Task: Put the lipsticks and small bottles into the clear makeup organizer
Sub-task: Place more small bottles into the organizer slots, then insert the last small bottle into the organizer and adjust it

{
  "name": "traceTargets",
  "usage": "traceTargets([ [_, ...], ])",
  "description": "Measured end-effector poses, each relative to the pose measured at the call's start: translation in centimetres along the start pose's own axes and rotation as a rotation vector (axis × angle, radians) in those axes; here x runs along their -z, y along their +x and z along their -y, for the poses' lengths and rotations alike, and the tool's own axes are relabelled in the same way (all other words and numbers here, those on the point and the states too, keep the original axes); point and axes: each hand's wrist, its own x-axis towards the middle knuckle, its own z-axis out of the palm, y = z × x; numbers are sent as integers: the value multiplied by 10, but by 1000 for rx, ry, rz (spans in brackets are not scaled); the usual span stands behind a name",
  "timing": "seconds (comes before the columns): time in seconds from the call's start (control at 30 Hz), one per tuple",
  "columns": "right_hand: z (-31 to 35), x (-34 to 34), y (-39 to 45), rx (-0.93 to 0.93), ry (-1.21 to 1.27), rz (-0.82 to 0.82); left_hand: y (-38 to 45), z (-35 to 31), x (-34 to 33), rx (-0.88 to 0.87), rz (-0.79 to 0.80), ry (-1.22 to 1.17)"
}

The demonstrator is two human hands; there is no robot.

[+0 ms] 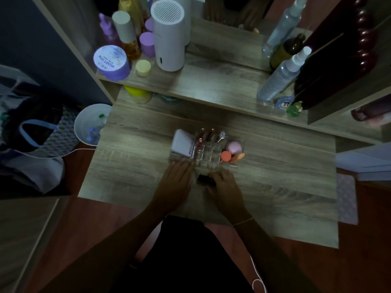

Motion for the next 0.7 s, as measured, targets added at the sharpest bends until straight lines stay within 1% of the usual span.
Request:
traceTargets([
  [0.17, -5, -8, -4, -45, -22, 0, -4, -1, -4, 31, 121, 10],
  [0.3, -4, -2, -3, -123, 70, -15, -4, -2, -5, 18, 133, 15],
  [0.43, 11, 16, 3, -226, 203, -157, 0, -4, -3, -1, 86, -2],
  [0.57, 25, 34, 21, -189, 186, -295, 5, -3, -3, -3, 116, 43],
  [0.7, 31, 44, 40, -187, 196, -329, 6, -2, -5, 15, 145, 65],
])
